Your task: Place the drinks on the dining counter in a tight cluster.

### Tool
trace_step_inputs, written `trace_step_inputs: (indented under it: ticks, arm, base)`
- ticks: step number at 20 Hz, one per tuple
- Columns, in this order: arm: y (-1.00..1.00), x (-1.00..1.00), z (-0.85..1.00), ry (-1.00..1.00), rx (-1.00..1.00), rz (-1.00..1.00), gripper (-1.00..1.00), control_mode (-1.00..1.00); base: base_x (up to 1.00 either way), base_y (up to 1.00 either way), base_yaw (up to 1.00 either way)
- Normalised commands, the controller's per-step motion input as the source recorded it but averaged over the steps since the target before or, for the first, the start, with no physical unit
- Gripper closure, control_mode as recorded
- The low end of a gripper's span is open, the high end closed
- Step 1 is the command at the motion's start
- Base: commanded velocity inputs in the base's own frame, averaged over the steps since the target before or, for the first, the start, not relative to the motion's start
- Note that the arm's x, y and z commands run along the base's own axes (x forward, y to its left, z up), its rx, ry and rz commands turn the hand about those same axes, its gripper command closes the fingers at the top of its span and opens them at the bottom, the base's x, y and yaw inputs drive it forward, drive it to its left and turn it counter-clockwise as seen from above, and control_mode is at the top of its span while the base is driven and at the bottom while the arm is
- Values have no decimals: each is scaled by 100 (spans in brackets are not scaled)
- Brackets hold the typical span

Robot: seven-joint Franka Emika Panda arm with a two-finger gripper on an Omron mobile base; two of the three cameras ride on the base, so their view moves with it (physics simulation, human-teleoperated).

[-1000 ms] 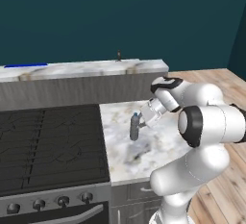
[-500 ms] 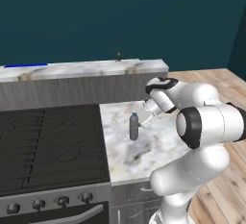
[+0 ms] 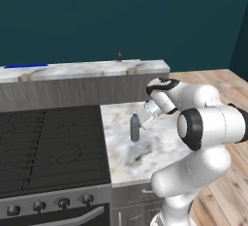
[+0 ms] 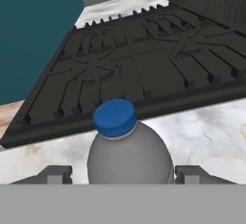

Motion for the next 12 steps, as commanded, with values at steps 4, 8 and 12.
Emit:
trace_step_inputs:
  ticks: [4, 8, 12]
  arm:
    - [0, 0, 0, 0, 0, 0, 100, -100]
    - [0, -3, 6, -1, 1, 0, 100, -100]
    - [0, -11, 47, 0, 4, 0, 100, -100]
  base:
    - [0, 0, 0]
    - [0, 0, 0]
    - [0, 0, 0]
